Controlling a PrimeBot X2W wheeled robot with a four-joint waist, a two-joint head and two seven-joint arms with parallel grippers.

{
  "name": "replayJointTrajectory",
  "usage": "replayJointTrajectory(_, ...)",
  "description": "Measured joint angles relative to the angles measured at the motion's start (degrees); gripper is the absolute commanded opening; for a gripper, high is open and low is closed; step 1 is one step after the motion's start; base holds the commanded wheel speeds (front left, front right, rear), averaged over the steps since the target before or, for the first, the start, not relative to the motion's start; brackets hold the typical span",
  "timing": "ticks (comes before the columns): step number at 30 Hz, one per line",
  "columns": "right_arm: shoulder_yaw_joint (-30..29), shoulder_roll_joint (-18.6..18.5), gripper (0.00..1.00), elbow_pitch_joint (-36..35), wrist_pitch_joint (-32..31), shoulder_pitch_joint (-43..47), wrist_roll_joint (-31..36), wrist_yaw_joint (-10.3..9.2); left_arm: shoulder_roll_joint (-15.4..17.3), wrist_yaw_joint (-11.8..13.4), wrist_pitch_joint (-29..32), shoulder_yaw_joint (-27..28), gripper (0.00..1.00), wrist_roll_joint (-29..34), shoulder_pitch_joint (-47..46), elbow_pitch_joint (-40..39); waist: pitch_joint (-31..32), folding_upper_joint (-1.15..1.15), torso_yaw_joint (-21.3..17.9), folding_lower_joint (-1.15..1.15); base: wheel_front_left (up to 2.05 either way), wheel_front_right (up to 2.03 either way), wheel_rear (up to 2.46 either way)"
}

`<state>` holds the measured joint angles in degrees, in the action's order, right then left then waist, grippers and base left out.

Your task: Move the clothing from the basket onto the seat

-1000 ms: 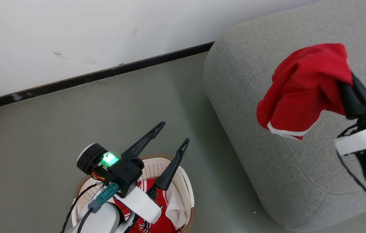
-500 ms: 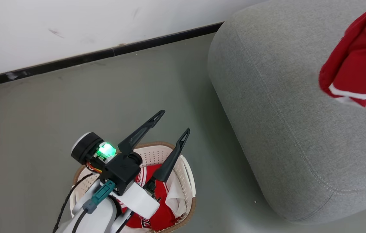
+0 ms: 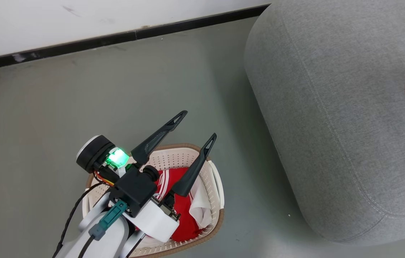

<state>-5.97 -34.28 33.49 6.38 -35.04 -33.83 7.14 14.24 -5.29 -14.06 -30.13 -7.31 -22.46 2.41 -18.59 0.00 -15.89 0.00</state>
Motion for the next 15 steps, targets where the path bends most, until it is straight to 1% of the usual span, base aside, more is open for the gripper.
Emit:
replayJointTrajectory(5,-1.1,-1.5,0.0,4.2,1.3,-0.6,0.1,0.0,0.3,0.0,0.7,-0.3,1.0,0.1,-0.1,-1.0,-1.3,0.0,1.1,0.0,0.0,0.0,0.0)
replayJointTrajectory(9,-1.5,-1.2,0.0,6.7,2.7,-0.5,0.2,0.0,0.5,0.0,1.0,-0.5,1.0,0.5,-0.5,-1.7,-2.2,0.0,1.8,0.0,0.0,0.0,0.0)
replayJointTrajectory(13,-1.5,0.8,0.0,9.3,3.7,-0.4,0.2,0.0,0.6,0.0,1.4,-0.8,1.0,0.5,-1.0,-2.3,-3.0,0.0,2.5,0.0,0.0,0.0,0.0)
replayJointTrajectory(15,-1.6,2.8,0.0,10.7,4.0,-0.3,0.8,0.0,0.7,0.0,1.5,-1.1,1.0,0.5,-1.2,-2.6,-3.6,0.0,2.8,0.0,0.0,0.0,0.0)
